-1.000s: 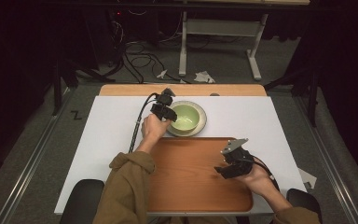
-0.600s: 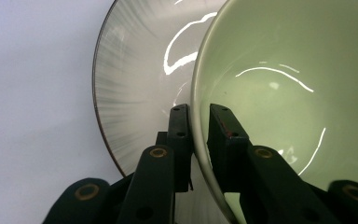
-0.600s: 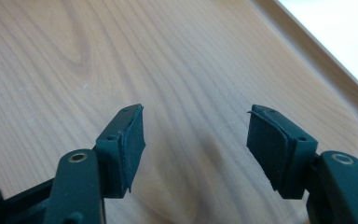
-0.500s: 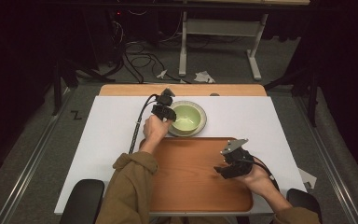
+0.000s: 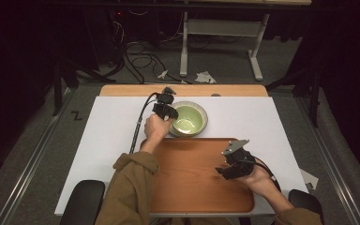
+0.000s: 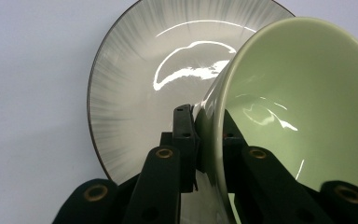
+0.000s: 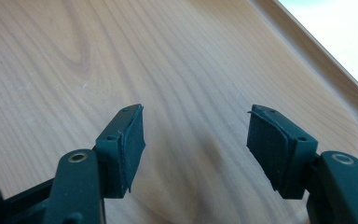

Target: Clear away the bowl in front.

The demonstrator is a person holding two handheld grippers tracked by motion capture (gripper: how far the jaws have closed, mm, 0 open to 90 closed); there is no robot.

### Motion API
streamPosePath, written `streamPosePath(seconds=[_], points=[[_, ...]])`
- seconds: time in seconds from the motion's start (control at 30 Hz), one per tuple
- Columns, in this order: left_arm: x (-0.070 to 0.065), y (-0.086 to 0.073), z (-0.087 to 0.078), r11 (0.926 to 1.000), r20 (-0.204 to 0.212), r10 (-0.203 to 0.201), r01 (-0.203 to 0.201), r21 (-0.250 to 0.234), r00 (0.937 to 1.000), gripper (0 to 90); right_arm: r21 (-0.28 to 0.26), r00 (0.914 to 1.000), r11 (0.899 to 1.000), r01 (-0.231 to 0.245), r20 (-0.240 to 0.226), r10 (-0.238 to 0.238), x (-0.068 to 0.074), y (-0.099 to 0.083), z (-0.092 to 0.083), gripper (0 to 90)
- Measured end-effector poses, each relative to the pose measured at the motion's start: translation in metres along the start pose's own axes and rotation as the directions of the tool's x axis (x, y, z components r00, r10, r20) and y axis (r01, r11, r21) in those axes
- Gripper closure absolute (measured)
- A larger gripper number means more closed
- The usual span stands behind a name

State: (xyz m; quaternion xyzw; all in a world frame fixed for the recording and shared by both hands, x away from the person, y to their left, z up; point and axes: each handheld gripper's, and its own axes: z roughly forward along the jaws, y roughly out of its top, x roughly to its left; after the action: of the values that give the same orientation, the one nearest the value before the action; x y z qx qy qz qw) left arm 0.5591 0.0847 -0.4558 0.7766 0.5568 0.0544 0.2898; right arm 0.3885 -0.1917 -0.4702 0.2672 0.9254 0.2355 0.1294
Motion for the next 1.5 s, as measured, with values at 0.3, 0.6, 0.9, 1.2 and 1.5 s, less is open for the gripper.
streamPosePath(seconds=[0.3,0.6,0.9,1.2,1.5], points=[[-0.003,0.001,-0.016,0.9991,0.023,0.030,-0.029,-0.031,0.9993,82.3,0.002,1.0000,1.000,0.000,0.001,0.000,0.000,0.000,0.000,36.7],[-0.006,0.001,-0.031,0.9974,0.053,0.055,-0.052,-0.050,0.9971,82.3,0.000,1.0000,1.000,0.000,0.003,0.000,-0.001,0.000,0.000,36.7],[-0.013,-0.003,-0.044,0.9935,0.081,0.104,-0.099,-0.056,0.9913,82.4,0.010,1.0000,1.000,0.000,0.003,0.000,-0.001,-0.001,0.001,36.7],[-0.025,-0.007,-0.057,0.9870,0.114,0.155,-0.149,-0.060,0.9813,82.3,0.008,1.0000,1.000,-0.002,0.005,0.002,-0.001,-0.001,0.001,36.7],[-0.034,-0.010,-0.068,0.9809,0.144,0.190,-0.181,-0.072,0.9713,82.3,0.009,1.0000,1.000,0.000,0.004,0.000,-0.001,-0.001,0.001,36.7]])
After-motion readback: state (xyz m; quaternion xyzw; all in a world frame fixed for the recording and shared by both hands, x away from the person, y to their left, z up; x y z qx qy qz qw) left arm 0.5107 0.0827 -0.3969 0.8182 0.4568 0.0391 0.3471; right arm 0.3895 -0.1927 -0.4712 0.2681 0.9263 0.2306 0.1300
